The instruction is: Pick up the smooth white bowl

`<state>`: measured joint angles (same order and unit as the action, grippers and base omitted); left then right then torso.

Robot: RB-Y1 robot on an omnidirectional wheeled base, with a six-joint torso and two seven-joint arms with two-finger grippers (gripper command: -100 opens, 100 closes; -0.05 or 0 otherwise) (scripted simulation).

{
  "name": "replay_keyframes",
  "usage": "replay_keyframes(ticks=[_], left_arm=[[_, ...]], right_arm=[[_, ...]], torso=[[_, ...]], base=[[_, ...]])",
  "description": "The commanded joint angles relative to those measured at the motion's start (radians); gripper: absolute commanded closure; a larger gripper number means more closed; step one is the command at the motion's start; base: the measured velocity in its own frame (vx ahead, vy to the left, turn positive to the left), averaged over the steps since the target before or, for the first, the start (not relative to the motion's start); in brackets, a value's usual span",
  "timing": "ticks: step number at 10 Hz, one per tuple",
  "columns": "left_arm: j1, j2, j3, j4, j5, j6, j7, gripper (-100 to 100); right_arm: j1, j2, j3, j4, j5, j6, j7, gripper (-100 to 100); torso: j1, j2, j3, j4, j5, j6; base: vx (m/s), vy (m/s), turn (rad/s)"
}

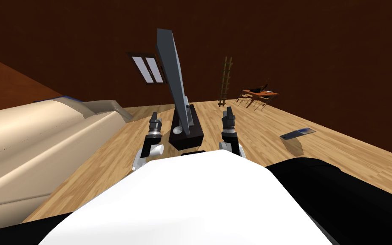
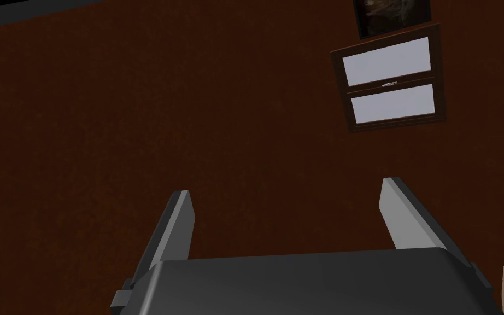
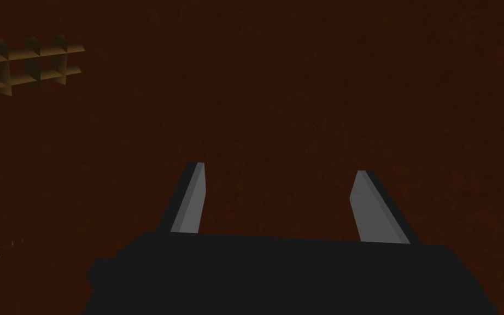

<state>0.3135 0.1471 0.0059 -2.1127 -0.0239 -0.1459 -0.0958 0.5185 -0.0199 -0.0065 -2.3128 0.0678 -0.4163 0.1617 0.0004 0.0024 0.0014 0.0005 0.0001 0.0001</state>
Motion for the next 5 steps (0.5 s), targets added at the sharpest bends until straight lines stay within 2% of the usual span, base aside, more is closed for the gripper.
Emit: replay_keyframes(ticks=[1, 2, 3, 5], left_arm=[[-0.032, 0.004, -0.007, 0.044, 0.008, 0.043, -0.009, -100], [-0.055, 0.006, -0.011, 0.071, 0.014, 0.07, -0.014, -100], [-0.055, 0.006, -0.011, 0.071, 0.014, 0.075, -0.014, -100], [-0.101, 0.007, -0.018, 0.125, 0.026, 0.139, -0.024, -100]], right_arm=[[0.0, 0.0, 0.0, 0.0, 0.0, 0.0, 0.0, 0], [0.0, 0.0, 0.0, 0.0, 0.0, 0.0, 0.0, 0], [0.0, 0.0, 0.0, 0.0, 0.0, 0.0, 0.0, 0], [0.0, 0.0, 0.0, 0.0, 0.0, 0.0, 0.0, 0]], torso=[[0.0, 0.0, 0.0, 0.0, 0.0, 0.0], [0.0, 0.0, 0.0, 0.0, 0.0, 0.0], [0.0, 0.001, 0.001, 0.0, 0.0, 0.0], [0.001, 0.0, 0.0, 0.0, 0.0, 0.0]], base=[[-0.051, 0.007, -0.008], [-0.069, 0.006, -0.013], [-0.048, 0.007, -0.004], [-0.045, 0.013, -0.011]])
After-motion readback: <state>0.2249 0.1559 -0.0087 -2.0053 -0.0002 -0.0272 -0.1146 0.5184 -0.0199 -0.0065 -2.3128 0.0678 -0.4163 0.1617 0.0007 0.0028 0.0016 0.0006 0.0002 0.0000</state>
